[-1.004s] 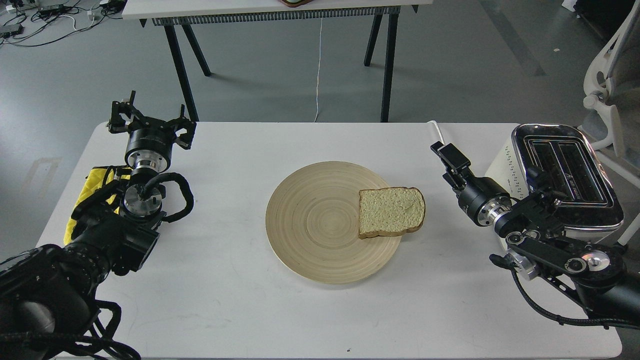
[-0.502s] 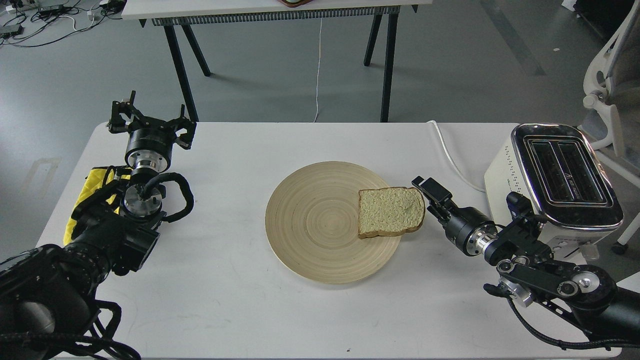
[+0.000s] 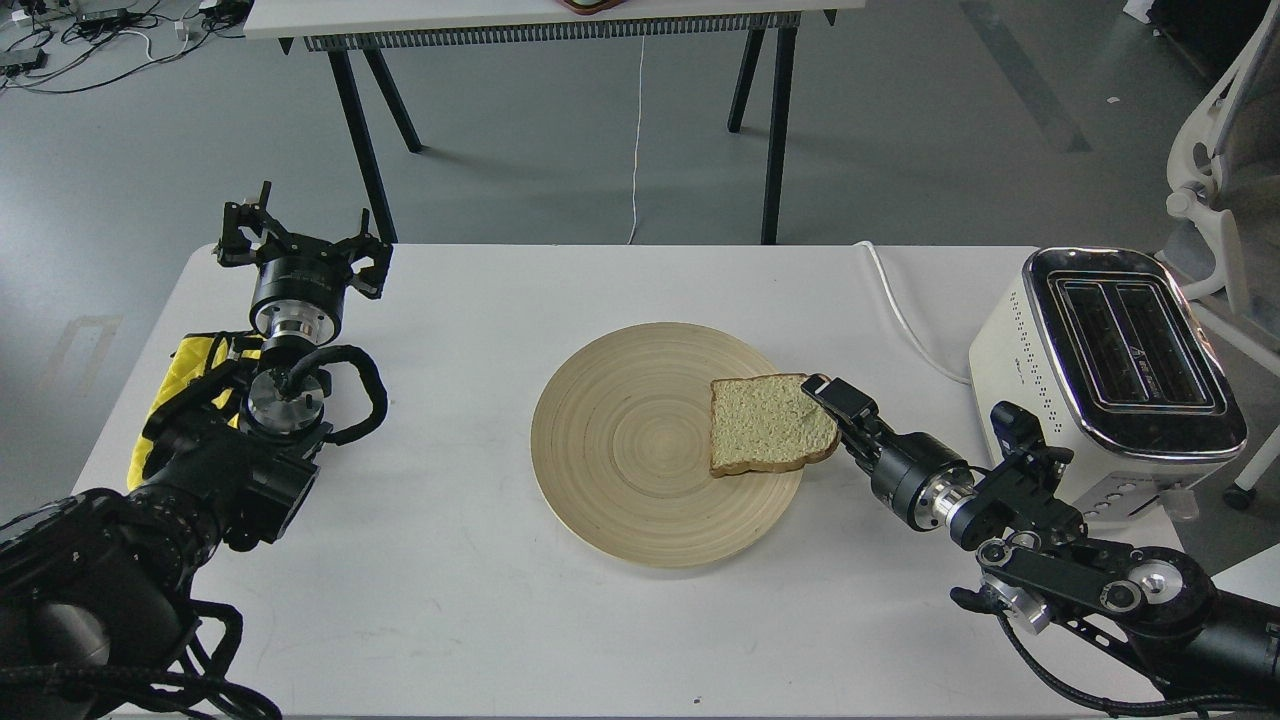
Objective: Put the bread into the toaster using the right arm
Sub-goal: 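Lift the bread slice off the plate with the right gripper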
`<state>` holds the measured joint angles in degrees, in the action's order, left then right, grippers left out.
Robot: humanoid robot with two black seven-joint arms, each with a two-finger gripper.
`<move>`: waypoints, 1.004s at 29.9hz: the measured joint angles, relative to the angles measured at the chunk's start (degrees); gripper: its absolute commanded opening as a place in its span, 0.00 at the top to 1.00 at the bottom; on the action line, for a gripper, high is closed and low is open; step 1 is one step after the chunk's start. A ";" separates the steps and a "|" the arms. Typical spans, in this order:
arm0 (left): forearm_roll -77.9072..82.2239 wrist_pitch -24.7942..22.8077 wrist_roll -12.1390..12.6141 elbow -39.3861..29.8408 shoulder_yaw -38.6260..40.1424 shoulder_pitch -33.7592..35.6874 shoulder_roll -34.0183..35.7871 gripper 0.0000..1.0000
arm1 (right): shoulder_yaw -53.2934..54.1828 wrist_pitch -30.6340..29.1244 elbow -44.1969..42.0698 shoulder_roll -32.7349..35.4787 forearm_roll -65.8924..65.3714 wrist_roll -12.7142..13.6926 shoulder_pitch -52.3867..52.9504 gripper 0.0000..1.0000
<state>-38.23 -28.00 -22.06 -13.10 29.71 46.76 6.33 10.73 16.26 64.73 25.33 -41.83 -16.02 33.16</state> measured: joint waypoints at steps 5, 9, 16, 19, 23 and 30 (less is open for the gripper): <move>0.00 0.00 0.00 0.00 0.00 0.00 0.00 0.00 | 0.54 1.06 0.12 0.04 0.02 -0.04 -0.20 1.00; 0.00 0.00 0.00 0.00 0.00 0.00 0.00 0.00 | 0.95 2.05 0.85 0.68 0.15 -0.04 -0.35 1.00; 0.00 0.00 0.00 0.00 0.00 0.00 0.00 0.00 | 5.16 3.05 4.89 3.38 0.23 0.04 -0.39 1.00; 0.00 0.00 0.00 0.00 0.00 0.00 0.00 0.00 | 8.57 3.09 7.66 6.41 0.62 0.27 -0.12 1.00; 0.00 0.00 0.00 0.00 0.00 0.00 0.00 0.00 | 11.25 2.80 11.27 11.83 3.01 0.37 1.47 1.00; 0.01 0.00 0.00 -0.01 0.00 0.00 0.00 0.00 | 13.83 2.83 18.38 27.96 6.53 0.06 4.40 1.00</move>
<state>-38.21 -28.00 -22.06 -13.10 29.71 46.76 6.32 24.57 19.09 83.11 53.29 -35.30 -15.96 37.55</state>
